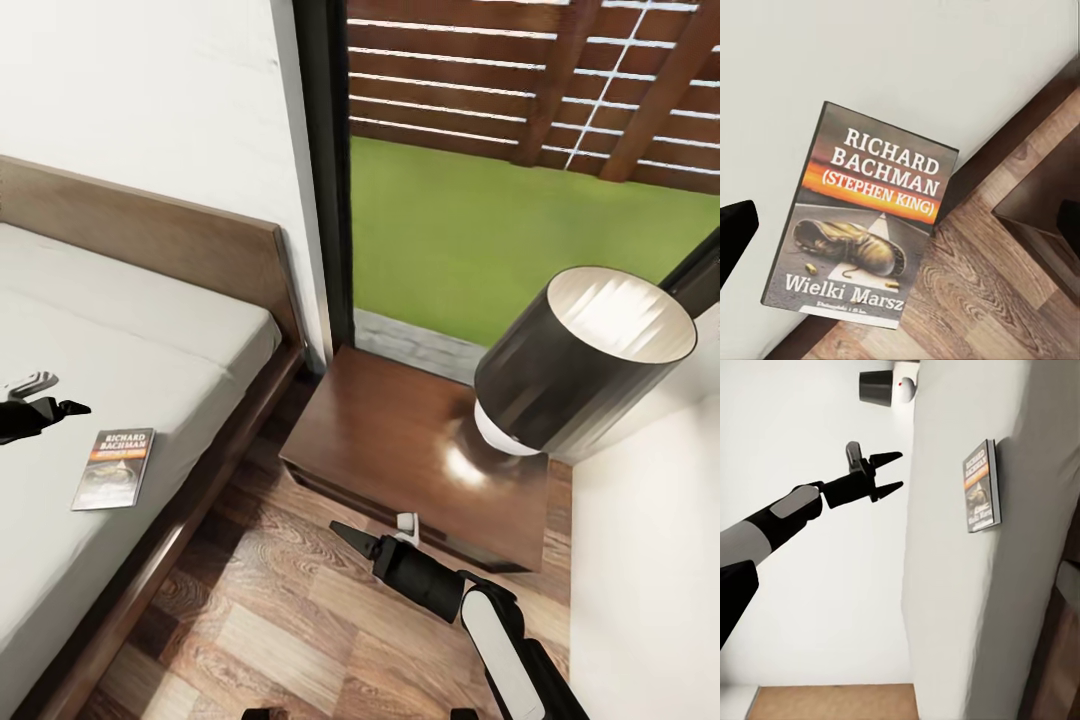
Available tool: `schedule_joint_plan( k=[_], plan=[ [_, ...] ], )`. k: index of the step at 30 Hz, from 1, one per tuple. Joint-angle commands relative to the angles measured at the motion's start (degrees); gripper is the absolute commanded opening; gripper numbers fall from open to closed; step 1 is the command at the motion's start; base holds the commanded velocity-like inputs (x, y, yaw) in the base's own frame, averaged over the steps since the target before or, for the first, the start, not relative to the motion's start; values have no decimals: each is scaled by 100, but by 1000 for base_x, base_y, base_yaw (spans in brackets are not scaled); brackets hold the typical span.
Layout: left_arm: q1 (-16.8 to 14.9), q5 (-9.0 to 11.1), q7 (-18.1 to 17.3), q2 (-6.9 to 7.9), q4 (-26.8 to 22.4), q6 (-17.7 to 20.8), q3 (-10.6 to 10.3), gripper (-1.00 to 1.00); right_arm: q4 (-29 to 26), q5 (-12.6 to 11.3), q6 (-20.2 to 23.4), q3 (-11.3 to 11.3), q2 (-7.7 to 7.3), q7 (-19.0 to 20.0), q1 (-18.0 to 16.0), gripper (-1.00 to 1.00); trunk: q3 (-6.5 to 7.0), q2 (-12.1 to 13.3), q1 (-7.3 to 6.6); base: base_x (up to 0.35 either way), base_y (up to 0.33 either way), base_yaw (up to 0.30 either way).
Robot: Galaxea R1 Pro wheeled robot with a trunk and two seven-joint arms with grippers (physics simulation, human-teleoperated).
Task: In the bedroom, move the book from the bed onto either nightstand, and place the two sandals side by side next to the bed.
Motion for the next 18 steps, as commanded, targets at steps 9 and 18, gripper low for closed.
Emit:
schedule_joint_plan(
  k=[9,18],
  plan=[
    [12,-56,-18,-2,-6,37,47,100,-2,-32,38,9,2,-10,-3,100,77,-2,0,0,0,0],
    [48,-56,-16,-7,-6,35,43,100,-3,-17,38,32,2,-11,-3,100,157,-2,0,0,0,0]
  ],
)
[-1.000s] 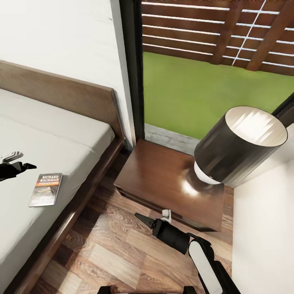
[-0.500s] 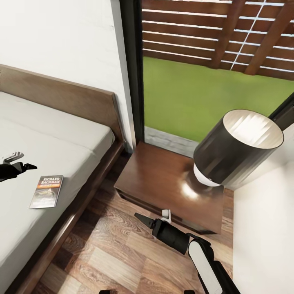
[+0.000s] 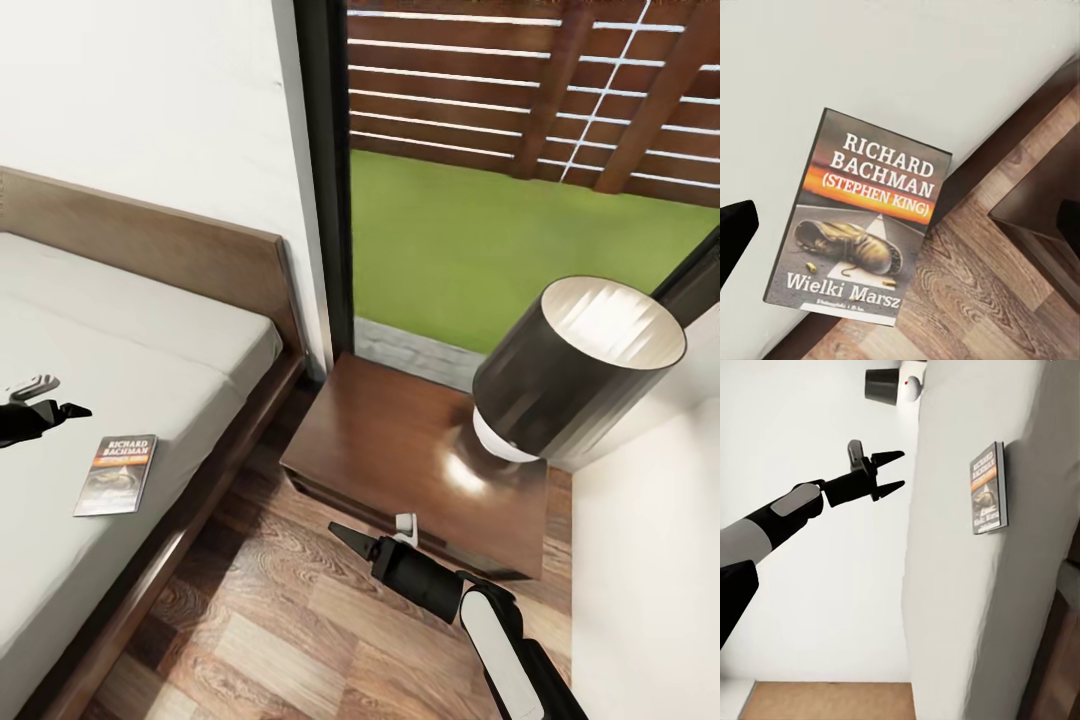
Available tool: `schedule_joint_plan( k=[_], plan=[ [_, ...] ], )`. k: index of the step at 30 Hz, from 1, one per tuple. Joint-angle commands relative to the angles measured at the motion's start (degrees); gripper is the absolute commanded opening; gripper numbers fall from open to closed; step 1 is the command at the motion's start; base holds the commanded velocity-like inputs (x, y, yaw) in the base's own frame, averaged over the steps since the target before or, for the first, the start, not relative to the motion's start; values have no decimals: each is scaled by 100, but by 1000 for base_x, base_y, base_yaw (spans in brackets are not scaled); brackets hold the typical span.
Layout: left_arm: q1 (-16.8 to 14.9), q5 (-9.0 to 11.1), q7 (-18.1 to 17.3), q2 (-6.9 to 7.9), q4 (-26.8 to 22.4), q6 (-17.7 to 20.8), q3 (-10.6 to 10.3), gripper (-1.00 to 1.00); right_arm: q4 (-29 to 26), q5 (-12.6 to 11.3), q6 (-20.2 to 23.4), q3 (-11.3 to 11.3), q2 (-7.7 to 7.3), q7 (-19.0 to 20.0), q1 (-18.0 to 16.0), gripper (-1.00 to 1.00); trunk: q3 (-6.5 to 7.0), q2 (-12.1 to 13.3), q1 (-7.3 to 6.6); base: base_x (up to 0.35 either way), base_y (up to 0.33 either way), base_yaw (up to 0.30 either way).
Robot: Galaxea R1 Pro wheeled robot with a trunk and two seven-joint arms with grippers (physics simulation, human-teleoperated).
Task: In the bedroom, move the book from the bed onto either nightstand, and place the two sandals side by side next to the bed.
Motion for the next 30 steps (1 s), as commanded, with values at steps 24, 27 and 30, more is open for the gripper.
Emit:
schedule_joint_plan(
  k=[24,27,30],
  plan=[
    [252,-50,-16,-9,-8,38,47,100,8,1,9,258,2,-107,-3,100,210,-2,0,0,0,0],
    [275,-44,-19,-6,-11,32,51,100,7,6,3,271,2,-133,-3,100,237,-2,0,0,0,0],
    [288,-42,-14,-4,-13,25,49,100,8,10,0,278,2,-146,-3,100,263,-2,0,0,0,0]
  ],
)
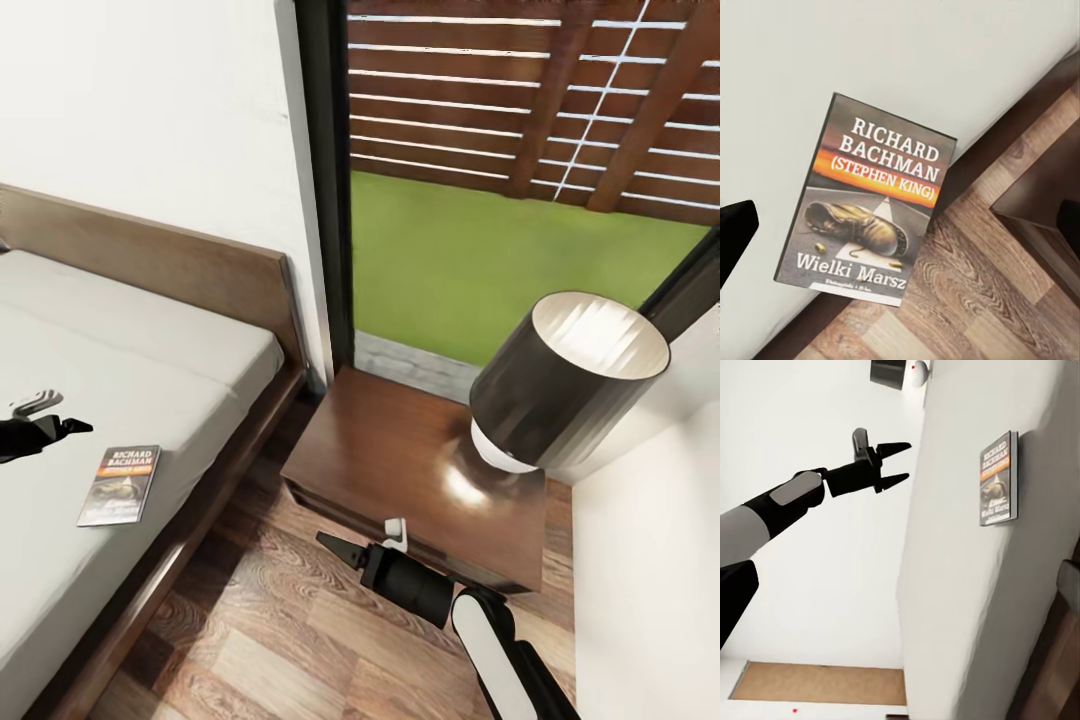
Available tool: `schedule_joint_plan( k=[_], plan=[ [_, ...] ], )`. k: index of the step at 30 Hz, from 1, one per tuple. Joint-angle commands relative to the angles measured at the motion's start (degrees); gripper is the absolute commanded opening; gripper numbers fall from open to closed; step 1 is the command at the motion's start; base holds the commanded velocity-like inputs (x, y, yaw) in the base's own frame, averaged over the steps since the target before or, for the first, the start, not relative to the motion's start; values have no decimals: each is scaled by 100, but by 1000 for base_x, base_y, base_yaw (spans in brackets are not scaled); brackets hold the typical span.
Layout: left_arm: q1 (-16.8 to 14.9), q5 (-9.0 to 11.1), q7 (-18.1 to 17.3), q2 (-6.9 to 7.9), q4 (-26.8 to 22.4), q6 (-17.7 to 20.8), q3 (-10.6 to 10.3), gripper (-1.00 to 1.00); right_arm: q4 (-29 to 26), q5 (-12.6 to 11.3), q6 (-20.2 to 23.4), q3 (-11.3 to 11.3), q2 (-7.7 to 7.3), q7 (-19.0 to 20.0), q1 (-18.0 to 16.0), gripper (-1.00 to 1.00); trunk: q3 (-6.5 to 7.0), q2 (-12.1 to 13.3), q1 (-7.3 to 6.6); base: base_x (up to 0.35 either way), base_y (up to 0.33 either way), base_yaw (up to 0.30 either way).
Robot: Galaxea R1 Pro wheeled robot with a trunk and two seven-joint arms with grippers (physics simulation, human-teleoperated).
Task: In the bedroom, move the book from the bed onto either nightstand, and place the two sandals side by side next to the bed.
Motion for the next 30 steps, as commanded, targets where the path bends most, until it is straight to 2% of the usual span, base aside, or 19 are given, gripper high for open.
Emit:
schedule_joint_plan(
  k=[1,18,30],
  plan=[
    [0,-56,-27,1,-9,29,47,100,0,-39,39,-1,2,-9,-3,100,6,-2,0,0,0,0],
    [10,-90,-11,10,-23,32,53,100,-4,-57,38,-8,-7,-14,-3,100,146,-2,0,0,0,0],
    [10,-50,-18,83,-48,1,67,100,-8,-58,41,-4,-7,-8,-3,100,-55,-483,264,0,0,0]
  ],
)
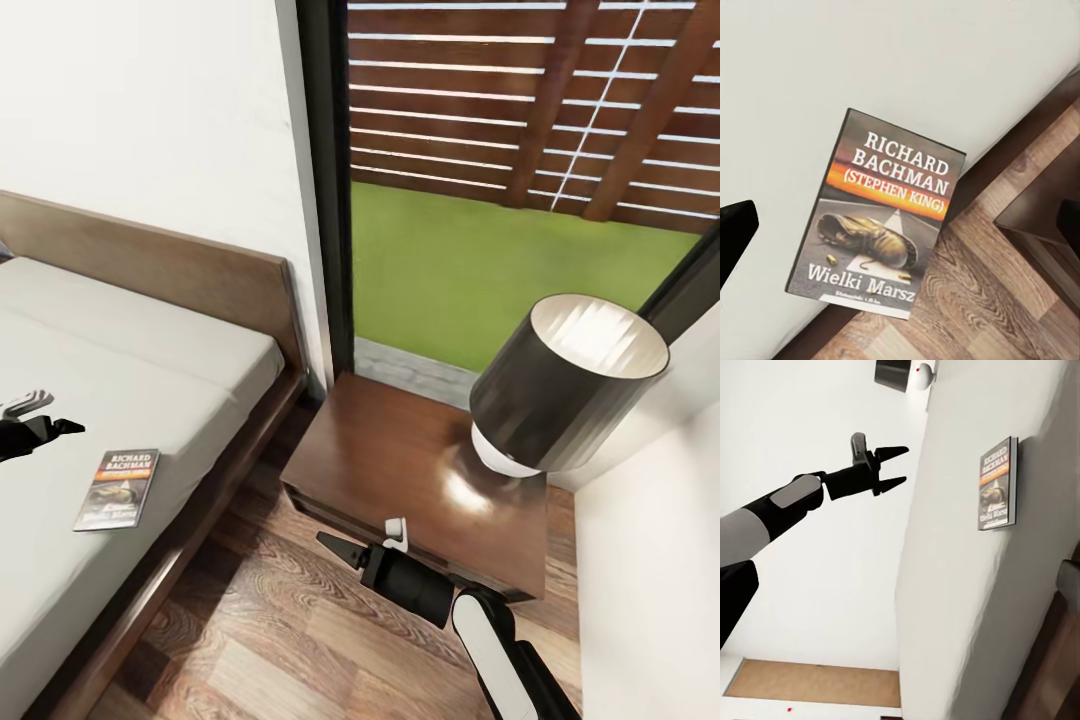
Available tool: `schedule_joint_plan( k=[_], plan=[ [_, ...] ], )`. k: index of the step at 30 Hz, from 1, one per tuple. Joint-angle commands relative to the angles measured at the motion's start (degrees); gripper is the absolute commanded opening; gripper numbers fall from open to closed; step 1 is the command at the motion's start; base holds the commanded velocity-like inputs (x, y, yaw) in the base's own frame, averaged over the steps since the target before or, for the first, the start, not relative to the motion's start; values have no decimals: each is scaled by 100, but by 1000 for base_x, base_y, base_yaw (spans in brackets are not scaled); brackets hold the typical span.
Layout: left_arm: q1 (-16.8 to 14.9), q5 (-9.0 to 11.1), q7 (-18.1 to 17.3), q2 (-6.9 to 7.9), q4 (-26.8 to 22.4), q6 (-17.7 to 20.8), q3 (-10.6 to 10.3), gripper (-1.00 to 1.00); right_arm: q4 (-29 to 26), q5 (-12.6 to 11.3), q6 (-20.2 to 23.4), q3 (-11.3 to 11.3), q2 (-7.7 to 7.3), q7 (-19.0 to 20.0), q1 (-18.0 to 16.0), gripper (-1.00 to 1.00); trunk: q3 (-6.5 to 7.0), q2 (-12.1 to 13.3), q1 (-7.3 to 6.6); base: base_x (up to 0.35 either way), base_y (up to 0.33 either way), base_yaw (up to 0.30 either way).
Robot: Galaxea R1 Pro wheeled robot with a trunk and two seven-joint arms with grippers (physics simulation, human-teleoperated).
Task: In the bedroom, move the book from the bed onto either nightstand, and place the two sandals side by side next to the bed.
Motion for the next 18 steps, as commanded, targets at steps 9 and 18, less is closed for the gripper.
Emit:
schedule_joint_plan(
  k=[9,18],
  plan=[
    [-3,-38,13,36,-26,6,54,100,-1,-41,42,6,2,-4,-3,100,-165,-365,198,0,0,0],
    [-3,-21,-42,223,-40,7,61,100,-1,-34,39,10,2,-4,-3,100,-276,-726,396,0,0,0]
  ],
)
